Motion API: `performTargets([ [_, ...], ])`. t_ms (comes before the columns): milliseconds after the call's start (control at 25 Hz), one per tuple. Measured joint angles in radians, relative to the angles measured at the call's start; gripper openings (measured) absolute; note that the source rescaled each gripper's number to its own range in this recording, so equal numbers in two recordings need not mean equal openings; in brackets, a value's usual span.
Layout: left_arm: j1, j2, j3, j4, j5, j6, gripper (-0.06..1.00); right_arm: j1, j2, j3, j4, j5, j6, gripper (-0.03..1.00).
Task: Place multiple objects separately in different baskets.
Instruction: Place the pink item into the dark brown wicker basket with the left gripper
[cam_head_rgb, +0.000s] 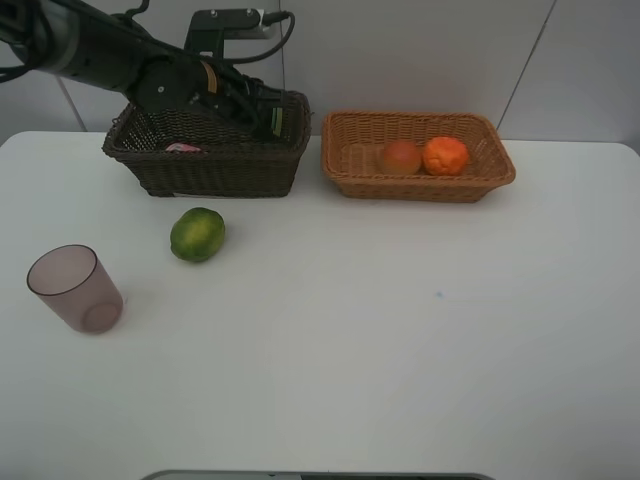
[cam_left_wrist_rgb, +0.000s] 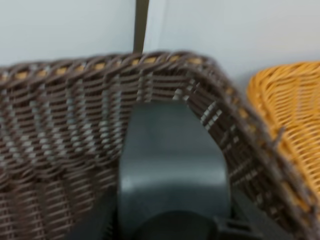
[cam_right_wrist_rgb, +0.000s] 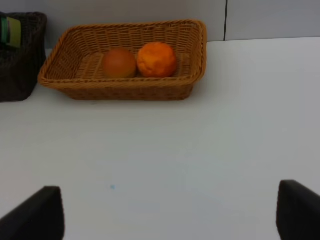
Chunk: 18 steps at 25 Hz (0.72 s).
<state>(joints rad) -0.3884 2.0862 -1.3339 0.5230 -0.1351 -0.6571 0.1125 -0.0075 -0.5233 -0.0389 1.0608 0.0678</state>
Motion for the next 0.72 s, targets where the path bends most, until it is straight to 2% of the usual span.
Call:
performTargets([
  [640, 0.018, 0.034, 0.0, 0.002, 0.004, 0.0, 0.24, 0.0, 0.0, 0.0, 0.0, 0.0, 0.0, 0.85],
  [720, 0.018, 0.034, 0.0, 0.002, 0.003, 0.001, 0.35, 0.0, 0.0, 0.0, 0.0, 0.0, 0.0, 0.85],
])
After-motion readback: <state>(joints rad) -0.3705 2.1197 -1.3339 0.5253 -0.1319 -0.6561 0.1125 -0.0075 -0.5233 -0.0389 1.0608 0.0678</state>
